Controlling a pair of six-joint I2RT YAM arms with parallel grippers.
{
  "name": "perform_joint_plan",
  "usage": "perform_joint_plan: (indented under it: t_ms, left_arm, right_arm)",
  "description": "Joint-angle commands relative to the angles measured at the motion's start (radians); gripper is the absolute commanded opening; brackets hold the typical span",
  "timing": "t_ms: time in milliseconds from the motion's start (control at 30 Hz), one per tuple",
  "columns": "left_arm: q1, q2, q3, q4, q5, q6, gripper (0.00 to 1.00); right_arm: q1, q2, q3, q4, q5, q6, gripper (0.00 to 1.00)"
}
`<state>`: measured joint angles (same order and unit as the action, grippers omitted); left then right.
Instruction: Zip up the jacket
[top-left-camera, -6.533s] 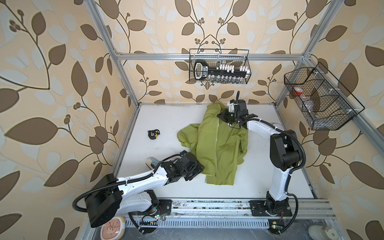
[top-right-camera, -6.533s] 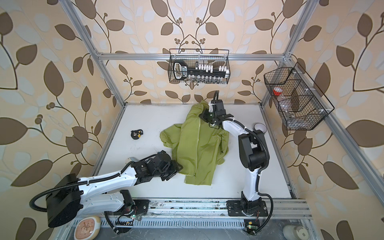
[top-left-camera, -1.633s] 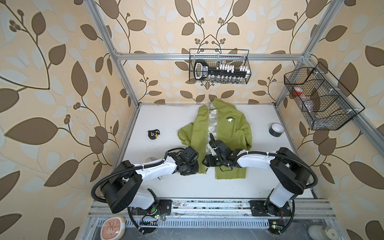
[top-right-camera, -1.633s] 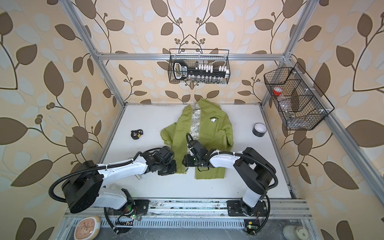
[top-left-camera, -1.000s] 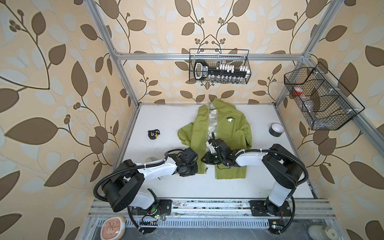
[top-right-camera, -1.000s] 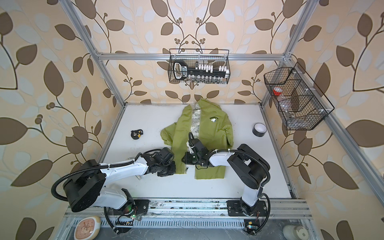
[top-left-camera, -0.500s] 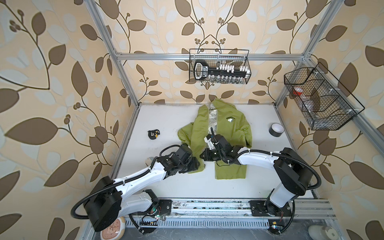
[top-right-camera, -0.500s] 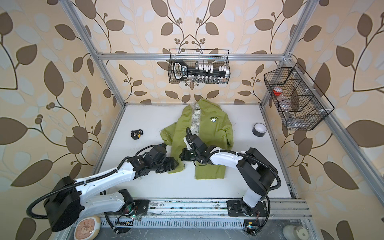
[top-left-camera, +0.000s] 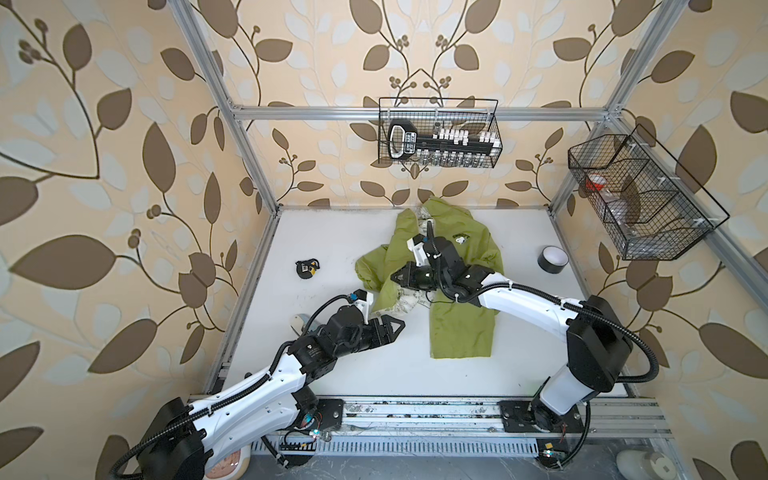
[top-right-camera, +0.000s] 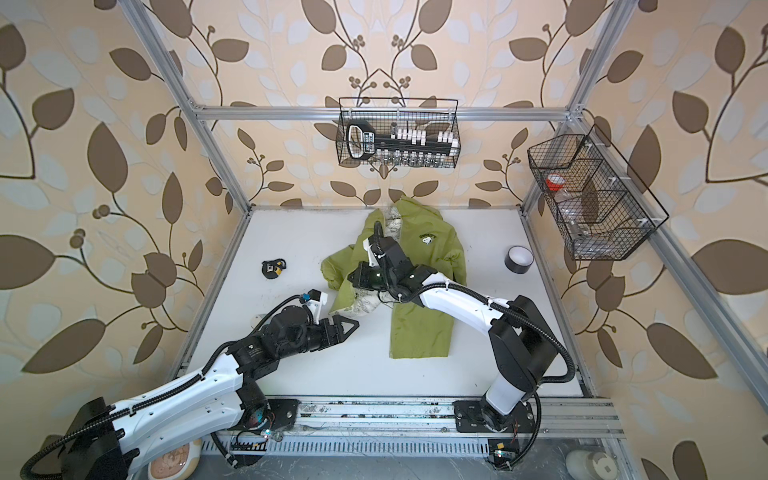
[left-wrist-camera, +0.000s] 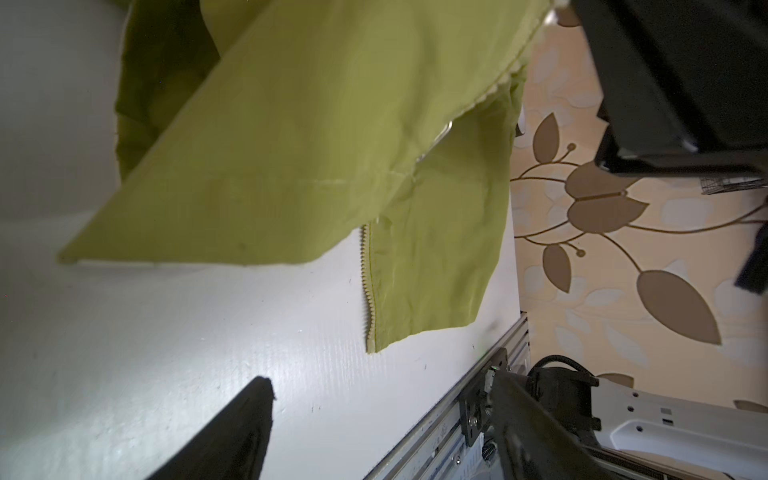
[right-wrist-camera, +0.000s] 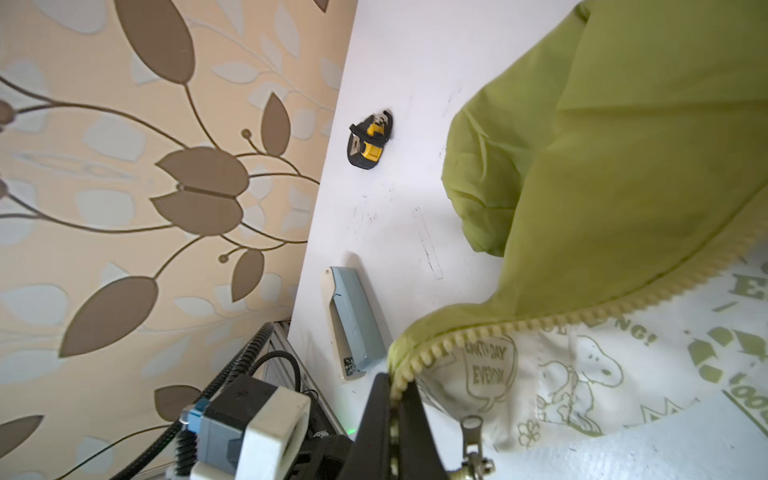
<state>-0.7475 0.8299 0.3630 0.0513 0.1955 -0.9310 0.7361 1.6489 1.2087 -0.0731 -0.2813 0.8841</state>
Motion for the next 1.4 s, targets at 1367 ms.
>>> perform_joint_plan:
  t_ms: [1367]
  left_arm:
    - [0.058,0.365,0.161,0.616,0.0,0.104,0.69]
  right_arm:
    - [-0.139,-0.209,-0.161,0.026,-0.103,0.107,0.0]
